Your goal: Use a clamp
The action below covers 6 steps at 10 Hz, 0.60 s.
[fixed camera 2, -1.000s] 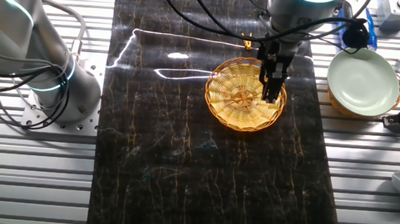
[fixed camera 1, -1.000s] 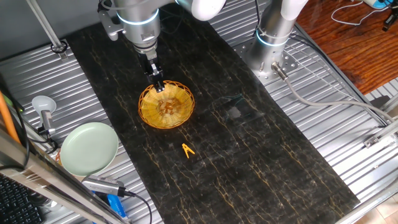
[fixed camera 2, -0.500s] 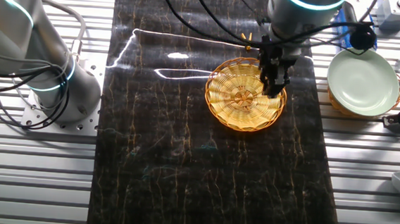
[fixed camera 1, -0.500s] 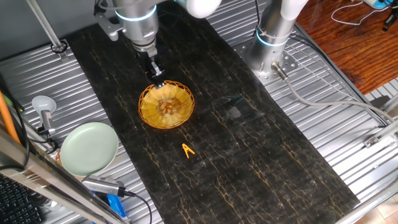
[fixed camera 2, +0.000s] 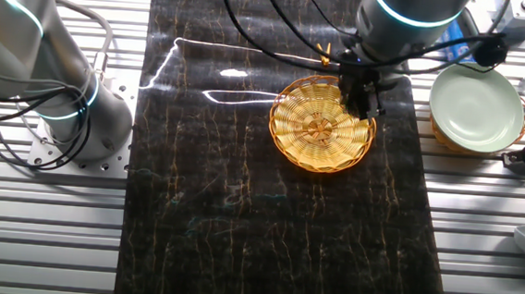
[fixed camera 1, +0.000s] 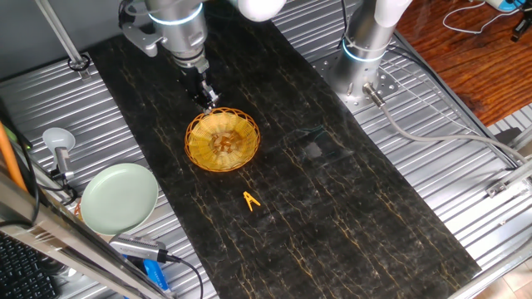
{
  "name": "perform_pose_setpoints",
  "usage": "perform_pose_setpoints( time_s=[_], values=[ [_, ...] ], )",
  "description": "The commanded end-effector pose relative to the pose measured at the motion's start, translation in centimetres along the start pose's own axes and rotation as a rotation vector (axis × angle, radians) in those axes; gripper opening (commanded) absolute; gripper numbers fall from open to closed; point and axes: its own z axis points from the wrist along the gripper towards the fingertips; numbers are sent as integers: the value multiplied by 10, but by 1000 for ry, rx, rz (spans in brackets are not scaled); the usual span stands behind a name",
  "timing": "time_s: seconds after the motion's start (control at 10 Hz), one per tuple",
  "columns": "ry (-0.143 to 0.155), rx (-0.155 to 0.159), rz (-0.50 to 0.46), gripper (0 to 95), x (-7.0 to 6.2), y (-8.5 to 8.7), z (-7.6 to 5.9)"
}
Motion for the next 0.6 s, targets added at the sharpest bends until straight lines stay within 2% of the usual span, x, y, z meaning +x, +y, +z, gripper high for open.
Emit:
perform_pose_setpoints(
  time_s=[0.1, 0.2, 0.4, 0.6],
  values=[
    [28, 74, -19, 0, -3, 3, 1],
    [33, 73, -10, 0, -7, 6, 2],
    [69, 109, 12, 0, -23, 17, 6],
    [76, 111, 18, 0, -24, 17, 8]
  ],
)
